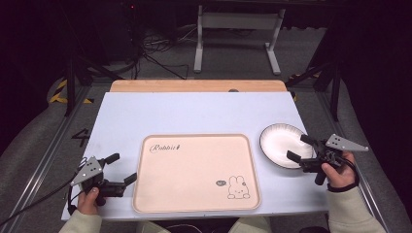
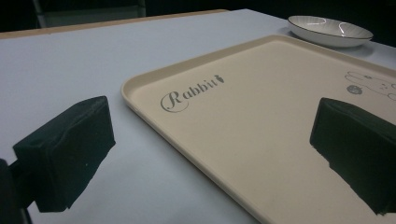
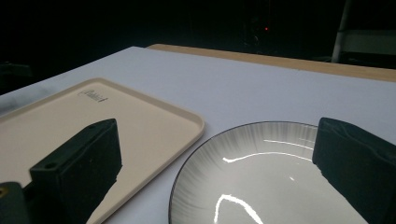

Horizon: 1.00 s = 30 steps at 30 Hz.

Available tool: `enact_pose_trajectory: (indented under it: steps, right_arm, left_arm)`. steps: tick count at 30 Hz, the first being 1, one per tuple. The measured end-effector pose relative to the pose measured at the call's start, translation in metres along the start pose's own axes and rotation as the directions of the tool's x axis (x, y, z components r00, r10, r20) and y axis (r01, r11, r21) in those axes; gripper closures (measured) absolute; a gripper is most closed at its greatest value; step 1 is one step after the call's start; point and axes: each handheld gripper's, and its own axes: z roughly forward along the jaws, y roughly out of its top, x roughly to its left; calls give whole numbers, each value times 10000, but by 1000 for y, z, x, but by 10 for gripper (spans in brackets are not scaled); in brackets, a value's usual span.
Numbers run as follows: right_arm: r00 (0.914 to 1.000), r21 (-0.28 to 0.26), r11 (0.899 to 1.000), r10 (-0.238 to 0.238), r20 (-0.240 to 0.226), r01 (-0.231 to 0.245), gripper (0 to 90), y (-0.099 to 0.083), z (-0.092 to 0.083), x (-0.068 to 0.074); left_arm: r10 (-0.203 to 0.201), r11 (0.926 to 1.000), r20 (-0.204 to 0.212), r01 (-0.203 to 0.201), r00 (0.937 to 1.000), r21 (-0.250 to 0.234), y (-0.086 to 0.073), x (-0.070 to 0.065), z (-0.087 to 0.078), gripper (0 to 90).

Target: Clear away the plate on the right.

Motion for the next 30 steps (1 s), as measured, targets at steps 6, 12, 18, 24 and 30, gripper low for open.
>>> enact_pose_trajectory:
  steps: [6,12,18,24,30]
  right_arm:
    - [9996,-292,9995,155,246,-148,12,2,-3,-9]
    - [9975,-325,9991,303,642,-283,14,2,-5,-17]
    - [9953,-42,9992,407,877,-405,18,2,-3,-25]
    - [9912,20,9988,483,1232,-489,15,3,-3,-34]
    - [9819,142,9921,1211,1457,-1245,17,-3,-2,-50]
  left_arm:
    - [19,10000,6,-19,10000,2,0,0,0,4]
    - [39,10000,10,-39,10000,10,0,0,0,4]
    - [38,10000,7,-38,10000,17,0,0,0,4]
    - [39,10000,1,-39,10000,15,0,0,0,4]
    - [21,10000,12,-21,10000,29,0,0,0,4]
